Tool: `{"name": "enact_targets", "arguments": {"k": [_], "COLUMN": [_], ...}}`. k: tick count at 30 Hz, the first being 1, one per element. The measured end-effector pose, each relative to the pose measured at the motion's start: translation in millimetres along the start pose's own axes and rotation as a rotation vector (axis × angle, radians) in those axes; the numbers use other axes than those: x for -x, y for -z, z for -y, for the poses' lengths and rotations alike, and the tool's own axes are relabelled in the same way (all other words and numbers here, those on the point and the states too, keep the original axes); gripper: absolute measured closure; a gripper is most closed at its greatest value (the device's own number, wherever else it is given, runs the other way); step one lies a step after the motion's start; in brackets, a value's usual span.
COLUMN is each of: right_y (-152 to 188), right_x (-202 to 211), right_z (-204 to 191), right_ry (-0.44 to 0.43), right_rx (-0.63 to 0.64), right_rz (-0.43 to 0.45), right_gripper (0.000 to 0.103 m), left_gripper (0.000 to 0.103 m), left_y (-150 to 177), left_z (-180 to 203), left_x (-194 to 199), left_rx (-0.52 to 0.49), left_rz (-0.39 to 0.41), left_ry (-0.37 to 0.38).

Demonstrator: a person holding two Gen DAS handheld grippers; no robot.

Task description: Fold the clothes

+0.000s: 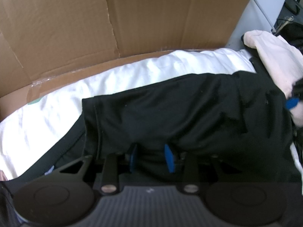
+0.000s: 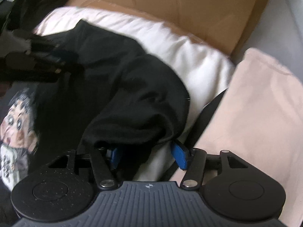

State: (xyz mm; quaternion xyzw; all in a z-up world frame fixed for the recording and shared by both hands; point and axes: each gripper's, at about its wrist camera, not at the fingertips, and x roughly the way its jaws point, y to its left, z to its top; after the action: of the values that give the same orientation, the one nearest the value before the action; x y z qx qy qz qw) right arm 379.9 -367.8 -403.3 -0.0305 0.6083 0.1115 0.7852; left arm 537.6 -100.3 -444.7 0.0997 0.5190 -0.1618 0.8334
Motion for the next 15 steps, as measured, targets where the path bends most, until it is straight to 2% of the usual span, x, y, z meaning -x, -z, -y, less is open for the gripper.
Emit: {"name": "enact_targets", "arguments": {"k": [1,2,3,4,5,8,15], "right_y": [3,5,6,7,6,2,-13], "right_x": [-2,-4,-5,-6,-4,11,67], "right_z": [-2,-3,-2,-1,-1,0,12], "right_ry": [-0.001,-0.001,-0.012,-0.026,-0.037,-0.015,0.114], "right_rx": [0.003,0.004,-0.006,-0.019,-0.025,0.005,0.080], "right_rz": [0.002,0.005,0.007,0.008,0.010,0.033,0.079], "right_gripper": [0.047,0.057,0.072,0.084,0.101,0.102,0.102], "left_gripper": [0.067,0.067,0.067,0.068,0.068,0.068,0.068], "left_y": [0,1,1,1,1,2,0], "left_z": [0,0,0,0,1,0,-2], "left_x": [0,0,1,1,1,1,0], "left_rx": [-0.001,-0.002,-0.003,-0.003,-0.004,-0.005,-0.009], "left_rz": [0.001,0.002,0.003,0.003,0.002,0.001,-0.005], "left_ry": [0.000,-0.001,-0.001,-0.001,0.000,0.001,0.006]}}
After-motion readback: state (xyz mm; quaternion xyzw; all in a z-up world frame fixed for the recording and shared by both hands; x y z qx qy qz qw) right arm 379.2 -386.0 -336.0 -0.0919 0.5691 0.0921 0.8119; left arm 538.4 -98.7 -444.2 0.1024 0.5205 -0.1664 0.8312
